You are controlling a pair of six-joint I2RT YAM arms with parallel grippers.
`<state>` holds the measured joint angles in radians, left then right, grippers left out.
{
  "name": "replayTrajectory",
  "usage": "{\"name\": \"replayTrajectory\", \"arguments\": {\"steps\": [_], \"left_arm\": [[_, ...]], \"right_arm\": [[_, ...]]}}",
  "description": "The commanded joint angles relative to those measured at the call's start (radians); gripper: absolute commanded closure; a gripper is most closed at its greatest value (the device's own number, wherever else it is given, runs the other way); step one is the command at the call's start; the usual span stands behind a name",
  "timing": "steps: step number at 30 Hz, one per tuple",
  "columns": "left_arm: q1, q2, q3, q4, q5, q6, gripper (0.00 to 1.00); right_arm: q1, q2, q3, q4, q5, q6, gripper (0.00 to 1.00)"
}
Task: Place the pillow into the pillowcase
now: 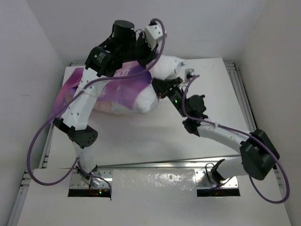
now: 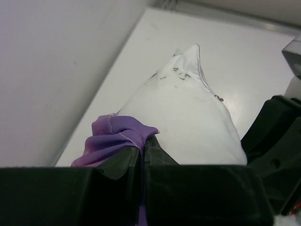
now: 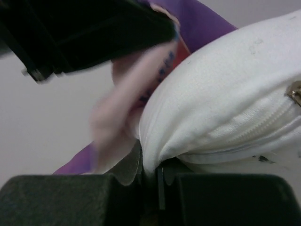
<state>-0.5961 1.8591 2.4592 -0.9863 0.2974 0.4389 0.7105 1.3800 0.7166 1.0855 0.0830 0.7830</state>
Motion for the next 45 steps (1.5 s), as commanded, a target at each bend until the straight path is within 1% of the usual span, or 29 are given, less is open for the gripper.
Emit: {"name": "replayTrajectory", "arguments": {"steps": [1, 2, 3, 4, 5, 7, 8, 9, 11, 13, 14, 15, 17, 18, 20, 22, 25, 27, 28, 30, 33, 35, 37, 38, 39, 41, 43, 44, 45], "left_arm": [[-0.068, -0.069, 0.142, 0.346, 0.121, -0.105, 1.00], [-0.068, -0.075, 0.153, 0.365, 0.123, -0.130, 1.00], [-0.068, -0.081, 0.161, 0.383, 0.132, -0.147, 1.00], [-0.068, -0.095, 0.161, 0.426, 0.137, -0.178, 1.00], [-0.070, -0.100, 0.162, 0.449, 0.134, -0.196, 1.00], [-0.070, -0.118, 0.167, 0.500, 0.143, -0.207, 1.00], [-0.068, -0.123, 0.170, 0.511, 0.141, -0.209, 1.00], [-0.068, -0.130, 0.181, 0.520, 0.126, -0.210, 1.00], [-0.067, -0.149, 0.202, 0.528, 0.082, -0.189, 1.00], [-0.067, -0.181, 0.201, 0.515, 0.037, -0.122, 1.00], [-0.067, -0.192, 0.195, 0.506, 0.004, -0.091, 1.00], [-0.067, -0.205, 0.158, 0.494, -0.091, -0.027, 1.00], [-0.065, -0.247, 0.086, 0.500, -0.196, 0.042, 1.00], [-0.067, -0.268, 0.010, 0.514, -0.283, 0.119, 1.00], [-0.065, -0.278, -0.089, 0.537, -0.384, 0.171, 1.00], [-0.065, -0.273, -0.121, 0.570, -0.418, 0.216, 1.00], [-0.065, -0.238, -0.114, 0.630, -0.478, 0.231, 1.00], [-0.064, -0.209, -0.106, 0.662, -0.510, 0.248, 1.00], [-0.062, -0.204, -0.106, 0.679, -0.523, 0.251, 1.00], [-0.059, -0.192, -0.098, 0.701, -0.527, 0.256, 1.00], [-0.060, -0.179, -0.077, 0.699, -0.509, 0.242, 1.00], [-0.059, -0.179, -0.066, 0.701, -0.504, 0.238, 1.00], [-0.059, -0.182, -0.068, 0.706, -0.509, 0.239, 1.00], [-0.059, -0.187, -0.068, 0.704, -0.511, 0.245, 1.00], [-0.059, -0.192, -0.071, 0.704, -0.511, 0.247, 1.00], [-0.059, -0.204, -0.088, 0.701, -0.511, 0.247, 1.00], [-0.060, -0.212, -0.101, 0.699, -0.506, 0.247, 1.00], [-0.059, -0.215, -0.103, 0.687, -0.501, 0.250, 1.00], [-0.059, -0.215, -0.103, 0.680, -0.498, 0.251, 1.00]], "right_arm": [[0.032, 0.003, 0.252, -0.025, -0.124, -0.103, 1.00], [0.032, 0.023, 0.379, -0.086, -0.130, -0.160, 1.00], [0.033, 0.068, 0.444, -0.228, -0.135, -0.188, 1.00], [0.033, 0.094, 0.560, -0.293, -0.135, -0.212, 1.00], [0.033, 0.149, 0.610, -0.397, -0.102, -0.232, 1.00], [0.033, 0.200, 0.720, -0.484, -0.077, -0.264, 1.00], [0.032, 0.226, 0.760, -0.586, -0.040, -0.296, 1.00], [0.032, 0.273, 0.793, -0.632, -0.022, -0.307, 1.00], [0.026, 0.304, 0.831, -0.706, 0.039, -0.341, 1.00], [0.012, 0.310, 0.805, -0.716, 0.050, -0.321, 0.99], [0.000, 0.301, 0.794, -0.725, 0.049, -0.309, 0.94], [-0.002, 0.289, 0.784, -0.730, 0.034, -0.307, 0.77], [-0.002, 0.240, 0.765, -0.769, 0.005, -0.364, 0.66], [-0.002, 0.203, 0.765, -0.791, -0.050, -0.388, 0.52], [0.000, 0.163, 0.773, -0.898, -0.128, -0.470, 0.41], [0.000, 0.095, 0.788, -1.022, -0.271, -0.545, 0.33], [0.000, -0.017, 0.822, -1.197, -0.417, -0.611, 0.32], [0.000, -0.071, 0.845, -1.266, -0.445, -0.634, 0.34], [0.000, -0.097, 0.851, -1.321, -0.447, -0.651, 0.39], [0.000, -0.172, 0.865, -1.361, -0.442, -0.657, 0.42], [0.000, -0.274, 0.836, -1.382, -0.353, -0.663, 0.42], [0.000, -0.336, 0.805, -1.392, -0.180, -0.688, 0.45], [0.000, -0.363, 0.750, -1.415, -0.050, -0.752, 0.43], [0.001, -0.374, 0.715, -1.432, 0.056, -0.775, 0.41], [0.000, -0.372, 0.696, -1.467, 0.102, -0.854, 0.41], [-0.002, -0.363, 0.640, -1.503, 0.193, -0.913, 0.43], [-0.005, -0.319, 0.630, -1.576, 0.144, -0.979, 0.45], [-0.005, -0.300, 0.641, -1.590, 0.053, -0.975, 0.43], [-0.005, -0.267, 0.649, -1.580, 0.002, -0.961, 0.34]]}}
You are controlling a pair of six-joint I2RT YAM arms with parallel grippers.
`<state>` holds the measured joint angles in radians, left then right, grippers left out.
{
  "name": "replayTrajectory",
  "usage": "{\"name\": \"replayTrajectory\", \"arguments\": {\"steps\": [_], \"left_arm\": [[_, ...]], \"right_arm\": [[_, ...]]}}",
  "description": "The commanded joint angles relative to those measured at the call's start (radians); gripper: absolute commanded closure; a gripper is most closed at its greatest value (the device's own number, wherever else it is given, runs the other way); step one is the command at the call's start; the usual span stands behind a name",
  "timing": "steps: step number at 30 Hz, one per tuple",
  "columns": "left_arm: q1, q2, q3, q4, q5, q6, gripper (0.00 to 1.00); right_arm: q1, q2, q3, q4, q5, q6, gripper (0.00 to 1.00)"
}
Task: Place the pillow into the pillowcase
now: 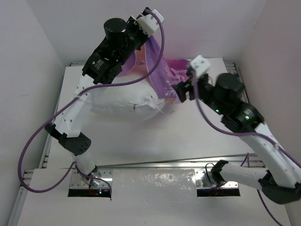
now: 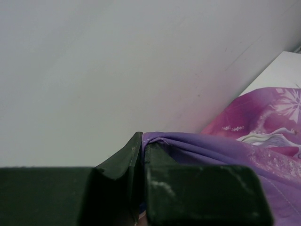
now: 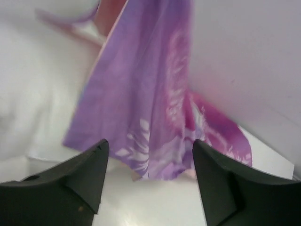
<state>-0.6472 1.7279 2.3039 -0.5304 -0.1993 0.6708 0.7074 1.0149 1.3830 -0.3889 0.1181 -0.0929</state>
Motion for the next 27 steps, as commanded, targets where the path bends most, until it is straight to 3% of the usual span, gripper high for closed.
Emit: {"name": "replayTrajectory", "arguments": {"steps": [1, 5, 7, 9, 12, 17, 24, 25, 27], "left_arm": [[-0.009, -0.085, 0.048, 0.216, -0.002, 0.018, 1.00], [-0.009, -0.094, 0.031, 0.202, -0.008, 0.016, 1.00], [-0.008, -0.097, 0.023, 0.195, -0.012, 0.018, 1.00], [-0.009, -0.100, 0.020, 0.191, -0.009, 0.015, 1.00], [-0.009, -0.100, 0.022, 0.187, 0.001, 0.010, 1.00], [-0.011, -0.099, 0.020, 0.182, -0.003, 0.007, 1.00], [-0.011, -0.096, 0.017, 0.176, -0.011, 0.007, 1.00], [-0.009, -0.097, 0.019, 0.176, -0.011, 0.007, 1.00], [-0.009, -0.099, 0.022, 0.179, -0.012, 0.001, 1.00]], "right_arm": [[-0.002, 0.109, -0.010, -0.079, -0.079, -0.065, 0.27], [0.000, 0.155, -0.004, 0.120, -0.208, 0.027, 0.19], [0.000, 0.189, -0.004, 0.215, -0.195, 0.062, 0.10], [0.000, 0.215, -0.006, 0.291, -0.146, 0.090, 0.10], [0.000, 0.264, -0.004, 0.353, -0.069, 0.151, 0.11], [0.000, 0.338, 0.011, 0.369, -0.144, 0.241, 0.11], [0.000, 0.421, 0.019, 0.384, -0.045, 0.291, 0.13], [0.000, 0.435, 0.024, 0.383, 0.030, 0.295, 0.14], [0.000, 0.477, 0.049, 0.346, 0.122, 0.291, 0.28]]}}
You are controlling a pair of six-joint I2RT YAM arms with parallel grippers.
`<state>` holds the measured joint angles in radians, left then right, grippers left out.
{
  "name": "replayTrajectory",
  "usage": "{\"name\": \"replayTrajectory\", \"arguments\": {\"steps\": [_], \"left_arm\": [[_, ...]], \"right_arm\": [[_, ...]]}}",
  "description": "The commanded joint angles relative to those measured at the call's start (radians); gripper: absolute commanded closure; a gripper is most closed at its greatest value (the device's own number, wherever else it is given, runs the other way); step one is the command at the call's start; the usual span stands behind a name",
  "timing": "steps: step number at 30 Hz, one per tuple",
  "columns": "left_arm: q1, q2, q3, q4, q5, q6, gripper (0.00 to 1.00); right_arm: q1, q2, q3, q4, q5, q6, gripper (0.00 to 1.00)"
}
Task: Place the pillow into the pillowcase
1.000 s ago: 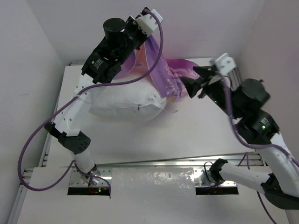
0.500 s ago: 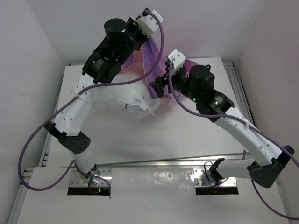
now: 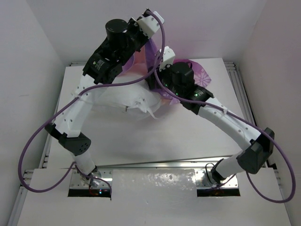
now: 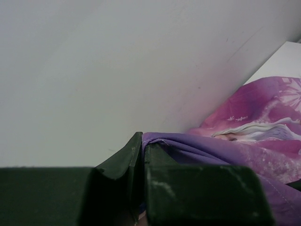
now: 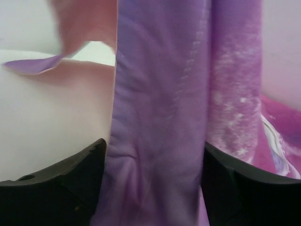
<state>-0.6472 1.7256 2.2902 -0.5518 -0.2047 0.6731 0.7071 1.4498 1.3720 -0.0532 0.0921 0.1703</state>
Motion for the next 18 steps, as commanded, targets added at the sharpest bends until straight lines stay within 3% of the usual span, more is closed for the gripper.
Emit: {"name": "replayTrajectory", "arguments": {"steps": [1, 2, 3, 7, 10, 11, 15, 18], "left_arm": [[-0.009, -0.097, 0.041, 0.202, -0.009, -0.003, 1.00], [-0.011, -0.100, 0.044, 0.199, -0.016, -0.003, 1.00], [-0.009, -0.103, 0.043, 0.199, -0.022, 0.002, 1.00], [0.000, -0.124, -0.021, 0.223, -0.093, 0.051, 1.00], [0.078, -0.120, -0.043, 0.280, -0.137, 0.063, 1.00], [0.151, -0.095, -0.031, 0.283, -0.131, 0.033, 1.00], [0.264, -0.058, 0.017, 0.141, -0.032, 0.034, 1.00], [0.264, -0.180, -0.182, 0.089, 0.178, 0.065, 1.00]], "right_arm": [[0.000, 0.069, 0.068, -0.020, 0.240, 0.023, 0.41], [-0.001, 0.075, 0.079, -0.026, 0.270, 0.000, 0.82], [-0.004, 0.075, 0.087, -0.033, 0.284, -0.005, 1.00], [-0.015, 0.047, 0.214, -0.100, 0.183, -0.017, 1.00], [-0.015, 0.035, 0.405, -0.134, 0.019, -0.005, 1.00], [-0.015, 0.034, 0.505, -0.138, -0.042, -0.003, 1.00], [-0.015, 0.046, 0.669, -0.137, -0.088, -0.005, 1.00], [-0.015, 0.046, 0.676, -0.142, -0.086, -0.025, 1.00]]}}
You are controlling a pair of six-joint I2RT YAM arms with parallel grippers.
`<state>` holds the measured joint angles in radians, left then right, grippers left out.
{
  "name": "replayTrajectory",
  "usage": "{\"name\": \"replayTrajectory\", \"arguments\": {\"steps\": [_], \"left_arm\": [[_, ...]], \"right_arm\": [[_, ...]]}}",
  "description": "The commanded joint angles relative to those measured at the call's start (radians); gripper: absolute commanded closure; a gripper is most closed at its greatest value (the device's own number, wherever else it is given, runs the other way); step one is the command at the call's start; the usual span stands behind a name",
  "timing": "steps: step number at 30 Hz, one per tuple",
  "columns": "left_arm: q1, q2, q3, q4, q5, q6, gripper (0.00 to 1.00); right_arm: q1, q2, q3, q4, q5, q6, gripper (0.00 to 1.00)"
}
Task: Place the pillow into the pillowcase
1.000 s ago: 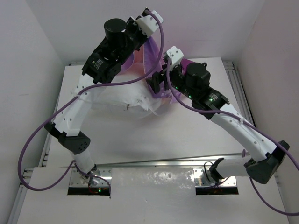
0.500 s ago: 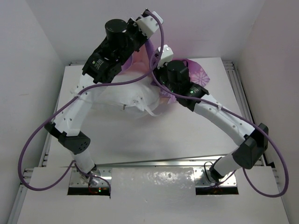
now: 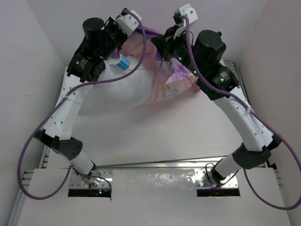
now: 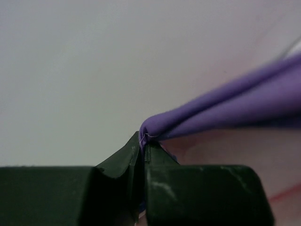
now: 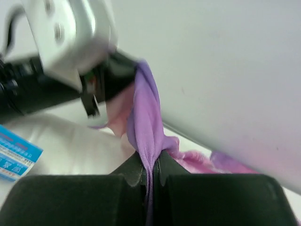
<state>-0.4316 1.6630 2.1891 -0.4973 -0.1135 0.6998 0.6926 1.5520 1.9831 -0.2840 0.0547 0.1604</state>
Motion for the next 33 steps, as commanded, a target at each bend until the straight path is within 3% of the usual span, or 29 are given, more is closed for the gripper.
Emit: {"name": "replayTrajectory", "arguments": {"steps": [1, 2, 5, 8, 9, 12, 14, 17, 19, 20, 21, 22, 23, 27, 29, 31, 33], "left_arm": [[0.047, -0.144, -0.153, 0.019, 0.148, 0.038, 1.00], [0.047, -0.157, -0.150, -0.066, 0.231, 0.020, 1.00], [0.047, -0.161, -0.126, -0.209, 0.264, -0.028, 0.89], [0.048, -0.219, -0.224, -0.276, 0.293, 0.009, 0.71], [0.048, -0.235, -0.282, -0.294, 0.313, 0.016, 0.59], [0.048, -0.264, -0.385, -0.400, 0.435, 0.023, 0.43], [0.048, -0.270, -0.442, -0.443, 0.534, 0.001, 0.37], [0.048, -0.281, -0.558, -0.394, 0.569, -0.058, 0.33], [0.048, -0.292, -0.635, -0.304, 0.519, -0.115, 0.36], [0.048, -0.295, -0.653, -0.275, 0.494, -0.131, 0.44], [0.048, -0.293, -0.672, -0.252, 0.470, -0.150, 0.76], [0.051, -0.293, -0.675, -0.212, 0.433, -0.193, 0.92], [0.056, -0.295, -0.671, -0.201, 0.426, -0.215, 1.00], [0.096, -0.315, -0.586, -0.245, 0.407, -0.316, 1.00], [0.105, -0.324, -0.469, -0.285, 0.355, -0.316, 1.00], [0.106, -0.325, -0.355, -0.351, 0.218, -0.283, 1.00], [0.106, -0.298, -0.136, -0.391, 0.056, -0.244, 1.00]], "right_arm": [[-0.001, -0.058, 0.054, 0.098, -0.049, -0.013, 1.00], [-0.001, -0.056, 0.043, 0.104, -0.050, -0.010, 1.00], [-0.002, -0.049, 0.026, 0.118, -0.052, 0.007, 1.00], [-0.010, -0.027, 0.078, 0.117, -0.052, 0.011, 1.00], [-0.016, -0.021, 0.092, 0.111, -0.050, 0.011, 1.00], [-0.019, -0.004, 0.123, 0.091, -0.052, 0.011, 1.00], [-0.021, -0.012, 0.103, 0.091, -0.050, 0.011, 1.00], [-0.022, -0.032, 0.056, 0.101, -0.050, 0.022, 1.00], [-0.024, -0.043, 0.034, 0.112, -0.052, 0.027, 1.00], [-0.022, -0.044, 0.025, 0.114, -0.052, 0.031, 1.00], [-0.024, -0.046, 0.023, 0.106, -0.052, 0.031, 1.00], [-0.025, -0.047, 0.023, 0.102, -0.052, 0.031, 1.00], [-0.031, -0.050, 0.020, 0.094, -0.052, 0.031, 1.00], [-0.068, -0.062, -0.001, 0.085, -0.041, 0.041, 1.00], [-0.123, -0.058, -0.001, 0.071, -0.035, 0.062, 1.00], [-0.181, -0.030, 0.040, 0.054, -0.049, 0.105, 1.00], [-0.269, 0.009, 0.107, 0.010, -0.046, 0.120, 1.00]]}}
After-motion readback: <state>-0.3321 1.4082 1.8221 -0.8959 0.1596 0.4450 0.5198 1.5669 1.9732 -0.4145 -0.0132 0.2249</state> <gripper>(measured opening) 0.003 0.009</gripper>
